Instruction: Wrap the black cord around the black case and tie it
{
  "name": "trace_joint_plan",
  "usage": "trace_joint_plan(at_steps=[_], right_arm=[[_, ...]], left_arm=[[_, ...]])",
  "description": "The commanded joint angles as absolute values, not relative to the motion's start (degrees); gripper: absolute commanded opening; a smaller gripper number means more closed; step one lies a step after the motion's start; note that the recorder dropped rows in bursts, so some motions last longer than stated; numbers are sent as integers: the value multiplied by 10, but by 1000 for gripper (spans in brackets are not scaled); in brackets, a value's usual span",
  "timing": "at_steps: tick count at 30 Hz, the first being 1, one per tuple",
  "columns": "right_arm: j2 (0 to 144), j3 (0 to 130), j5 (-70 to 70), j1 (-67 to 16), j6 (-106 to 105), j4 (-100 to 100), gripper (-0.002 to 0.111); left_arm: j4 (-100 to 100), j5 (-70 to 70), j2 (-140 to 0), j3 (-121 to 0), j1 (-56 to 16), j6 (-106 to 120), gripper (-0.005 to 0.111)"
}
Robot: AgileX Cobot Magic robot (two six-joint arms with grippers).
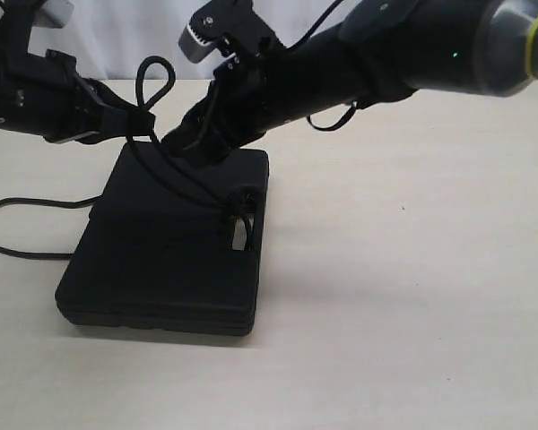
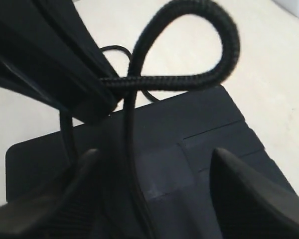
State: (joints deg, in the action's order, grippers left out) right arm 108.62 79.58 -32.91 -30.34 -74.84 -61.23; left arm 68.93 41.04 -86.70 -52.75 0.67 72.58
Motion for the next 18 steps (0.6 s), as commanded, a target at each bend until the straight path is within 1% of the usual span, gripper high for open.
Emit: trace_joint_plan(at_steps=[1, 11, 13, 15, 18], right_arm=[[1112, 798, -332, -301, -852, -692, 56], [1153, 798, -338, -301, -969, -821, 56], [1160, 798, -337, -301, -995, -846, 54], [1162, 798, -318, -301, -1005, -871, 44], [1162, 798, -270, -301, -1006, -901, 14]], left_arm=[[697, 417, -867, -526, 7, 736, 0], [697, 420, -867, -526, 7, 737, 0], [697, 421, -867, -526, 7, 737, 0], [697, 423, -867, -526, 7, 737, 0], [694, 429, -867, -526, 7, 737, 0]])
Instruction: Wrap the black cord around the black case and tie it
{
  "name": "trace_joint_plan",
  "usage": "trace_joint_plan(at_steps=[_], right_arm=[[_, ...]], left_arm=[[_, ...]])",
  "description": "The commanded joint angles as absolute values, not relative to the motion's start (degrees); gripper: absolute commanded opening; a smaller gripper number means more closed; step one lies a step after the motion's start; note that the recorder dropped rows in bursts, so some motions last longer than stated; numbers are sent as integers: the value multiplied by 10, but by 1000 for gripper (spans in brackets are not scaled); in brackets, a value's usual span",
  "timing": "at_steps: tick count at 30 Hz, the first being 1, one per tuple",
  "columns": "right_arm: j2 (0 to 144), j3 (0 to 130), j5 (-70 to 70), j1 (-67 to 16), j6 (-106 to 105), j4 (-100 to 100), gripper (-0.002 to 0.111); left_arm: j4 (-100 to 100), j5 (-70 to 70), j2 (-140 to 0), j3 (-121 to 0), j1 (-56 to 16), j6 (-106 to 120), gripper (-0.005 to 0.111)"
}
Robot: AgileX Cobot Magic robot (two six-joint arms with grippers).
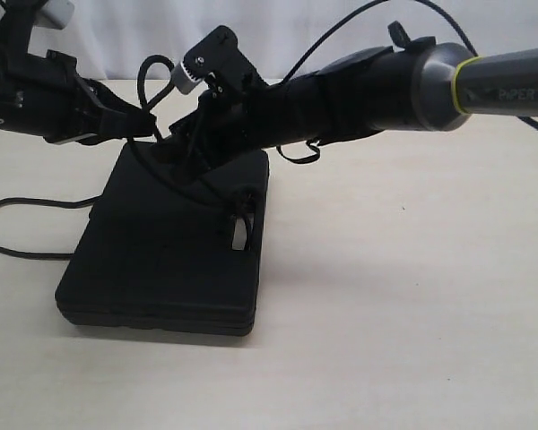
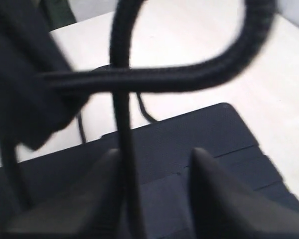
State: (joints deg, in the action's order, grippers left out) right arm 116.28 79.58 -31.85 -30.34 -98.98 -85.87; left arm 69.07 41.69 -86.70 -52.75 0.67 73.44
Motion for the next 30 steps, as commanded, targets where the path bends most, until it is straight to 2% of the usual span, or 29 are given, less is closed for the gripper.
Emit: trace_joint_plan(at_steps=[1, 7, 15, 25, 30], right_arm=[[1162, 798, -250, -300, -1006, -910, 4], [1162, 798, -168, -300, -991, -922, 4], [1162, 798, -32, -300, -841, -923, 4], [1162, 798, 0, -300, -775, -920, 5], [1162, 798, -85, -300, -799, -856, 5]], left_arm=[[690, 432, -867, -526, 7, 738, 0], [659, 446, -867, -526, 7, 738, 0], [650, 483, -867, -526, 7, 752, 0], [650, 520, -867, -526, 7, 776, 0], [651, 497, -867, -526, 7, 777, 0]])
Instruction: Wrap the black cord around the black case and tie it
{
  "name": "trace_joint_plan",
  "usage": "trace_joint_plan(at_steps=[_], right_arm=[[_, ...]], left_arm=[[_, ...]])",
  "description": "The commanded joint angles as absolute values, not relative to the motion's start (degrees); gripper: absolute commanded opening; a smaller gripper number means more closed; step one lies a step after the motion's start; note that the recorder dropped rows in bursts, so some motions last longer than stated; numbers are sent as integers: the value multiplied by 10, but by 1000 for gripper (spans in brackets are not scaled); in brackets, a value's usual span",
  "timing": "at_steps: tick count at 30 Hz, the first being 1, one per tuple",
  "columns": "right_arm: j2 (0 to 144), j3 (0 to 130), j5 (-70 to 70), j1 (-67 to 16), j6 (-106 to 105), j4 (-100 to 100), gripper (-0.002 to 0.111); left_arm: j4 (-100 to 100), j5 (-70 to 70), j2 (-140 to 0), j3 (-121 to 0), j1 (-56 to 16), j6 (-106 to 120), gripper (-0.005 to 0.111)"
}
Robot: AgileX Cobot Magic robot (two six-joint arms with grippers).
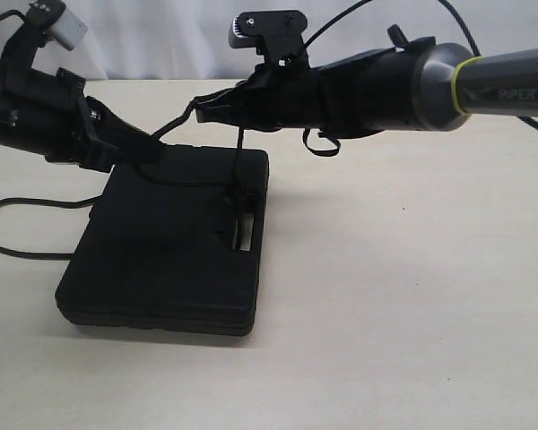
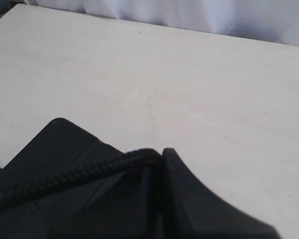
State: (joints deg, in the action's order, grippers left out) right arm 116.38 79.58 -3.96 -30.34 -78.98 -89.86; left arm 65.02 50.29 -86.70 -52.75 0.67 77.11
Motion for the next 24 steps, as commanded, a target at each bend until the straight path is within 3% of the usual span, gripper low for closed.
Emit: trace_joint_plan(at_steps=[1, 8, 10, 17, 24], right_arm=[[1162, 798, -94, -301, -799, -850, 8], [1124, 784, -110, -292, -772, -803, 51], [1103, 775, -124, -280, -726, -741, 57], [1062, 762, -308, -229, -566, -498, 57], [1060, 765, -376, -244, -658, -553, 57]], left_arm=[[651, 496, -867, -526, 7, 777, 0], [652, 480, -867, -526, 7, 777, 0], [653, 463, -867, -526, 7, 777, 0], [681, 448, -868, -526, 7, 777, 0], [680, 448, -869, -526, 7, 777, 0]])
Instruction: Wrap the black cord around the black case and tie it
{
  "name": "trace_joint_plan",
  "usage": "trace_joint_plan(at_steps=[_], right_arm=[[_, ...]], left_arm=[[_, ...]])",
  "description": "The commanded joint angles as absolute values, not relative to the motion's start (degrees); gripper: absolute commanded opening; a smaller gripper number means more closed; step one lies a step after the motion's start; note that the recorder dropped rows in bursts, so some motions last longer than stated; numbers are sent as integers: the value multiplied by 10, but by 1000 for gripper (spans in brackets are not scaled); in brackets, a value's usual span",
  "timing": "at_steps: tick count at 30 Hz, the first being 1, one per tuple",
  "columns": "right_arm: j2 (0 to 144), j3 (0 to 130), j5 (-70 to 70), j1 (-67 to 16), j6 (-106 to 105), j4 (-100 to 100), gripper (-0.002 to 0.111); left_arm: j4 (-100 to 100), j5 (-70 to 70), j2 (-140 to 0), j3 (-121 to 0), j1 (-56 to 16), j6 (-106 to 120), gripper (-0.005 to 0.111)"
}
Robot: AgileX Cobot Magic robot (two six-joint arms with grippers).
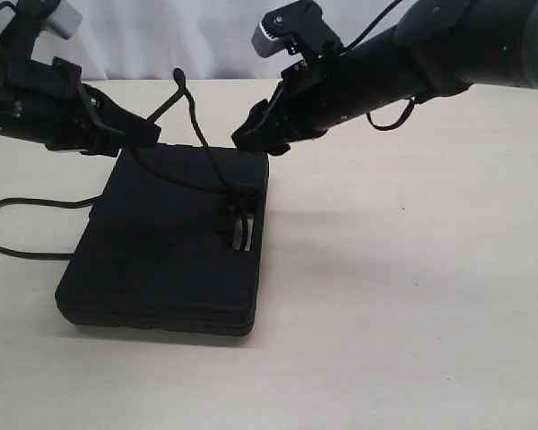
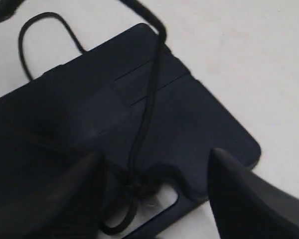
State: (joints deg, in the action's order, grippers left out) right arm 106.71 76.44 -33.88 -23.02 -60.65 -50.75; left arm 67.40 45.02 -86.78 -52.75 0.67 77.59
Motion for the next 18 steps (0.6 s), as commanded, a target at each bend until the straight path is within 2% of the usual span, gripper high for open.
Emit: trace_joint_plan(at_steps=[1, 8, 18], right_arm=[[1060, 769, -377, -248, -652, -570, 57], [1060, 832, -387, -228, -452, -627, 57], [1069, 860, -444, -237, -423, -687, 56]], left_arm=[[680, 448, -869, -526, 7, 777, 0], [675, 449, -869, -526, 7, 777, 0], [675, 446, -869, -526, 7, 777, 0]])
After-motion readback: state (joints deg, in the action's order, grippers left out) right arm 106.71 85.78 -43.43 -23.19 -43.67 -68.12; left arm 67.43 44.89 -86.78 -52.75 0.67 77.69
